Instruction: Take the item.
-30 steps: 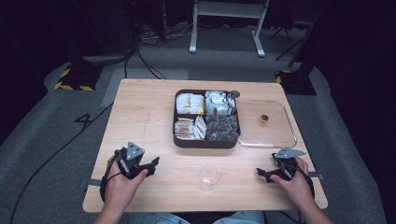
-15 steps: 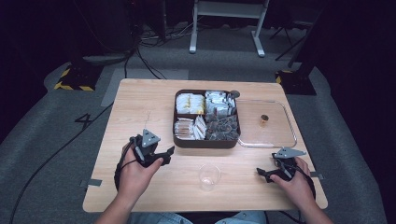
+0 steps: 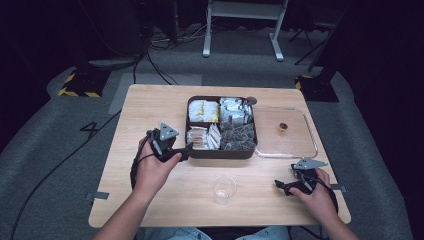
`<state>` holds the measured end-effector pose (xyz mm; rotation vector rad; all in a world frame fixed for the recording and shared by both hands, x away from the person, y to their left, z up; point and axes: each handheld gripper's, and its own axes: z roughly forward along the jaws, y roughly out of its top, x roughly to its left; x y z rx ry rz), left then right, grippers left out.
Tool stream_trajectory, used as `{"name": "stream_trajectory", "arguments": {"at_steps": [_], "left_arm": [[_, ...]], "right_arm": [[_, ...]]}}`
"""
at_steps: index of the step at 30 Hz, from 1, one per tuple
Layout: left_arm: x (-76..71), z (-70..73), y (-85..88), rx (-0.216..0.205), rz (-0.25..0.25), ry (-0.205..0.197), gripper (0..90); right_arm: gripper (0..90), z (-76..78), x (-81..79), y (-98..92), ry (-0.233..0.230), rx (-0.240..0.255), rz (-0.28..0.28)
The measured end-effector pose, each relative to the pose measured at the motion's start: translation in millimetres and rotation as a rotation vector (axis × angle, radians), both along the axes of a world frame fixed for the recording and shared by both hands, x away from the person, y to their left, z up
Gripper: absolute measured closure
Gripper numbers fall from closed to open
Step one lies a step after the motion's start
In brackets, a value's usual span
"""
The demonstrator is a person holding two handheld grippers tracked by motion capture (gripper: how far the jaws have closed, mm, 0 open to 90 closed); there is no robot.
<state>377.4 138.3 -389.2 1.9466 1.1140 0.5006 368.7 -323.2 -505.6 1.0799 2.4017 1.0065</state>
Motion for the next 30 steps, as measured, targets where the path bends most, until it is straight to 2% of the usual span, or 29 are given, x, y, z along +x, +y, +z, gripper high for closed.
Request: {"name": "stream_trajectory", "arguments": {"at_steps": [5, 13, 20, 23, 24, 28, 29, 30], "left_arm": [[13.5, 4.6, -7.4, -0.011, -0.02, -0.001, 32.6], [34.7, 9.6, -17.7, -0.019, -0.025, -0.003, 33.8], [54.5, 10.2, -29.2, -0.014, -0.02, 0.01, 33.9], [70.4, 9.0, -36.5, -0.014, -0.012, 0.018, 33.9], [70.4, 9.0, -36.5, -0.014, -0.012, 0.018, 33.9], [85.7, 5.1, -42.5, -0.033, -0.006, 0.047, 34.6], [93.3, 2.9, -45.3, -0.029, -0.007, 0.056, 34.9], [93.3, 2.9, -45.3, -0.029, -0.007, 0.056, 34.8]], "right_arm": [[1.5, 0.0, 0.2, -0.1, 0.0, 0.0, 0.002], [1.5, 0.0, 0.2, 0.0, 0.0, 0.001, 0.002], [1.5, 0.0, 0.2, 0.0, 0.0, 0.001, 0.002], [1.6, 0.0, 0.2, 0.0, 0.0, 0.001, 0.001], [1.6, 0.0, 0.2, 0.0, 0.0, 0.001, 0.001], [1.6, 0.0, 0.1, 0.0, 0.0, 0.001, 0.001], [1.6, 0.0, 0.2, 0.0, 0.0, 0.001, 0.001], [1.6, 0.0, 0.2, -0.1, 0.0, 0.001, 0.001]]}}
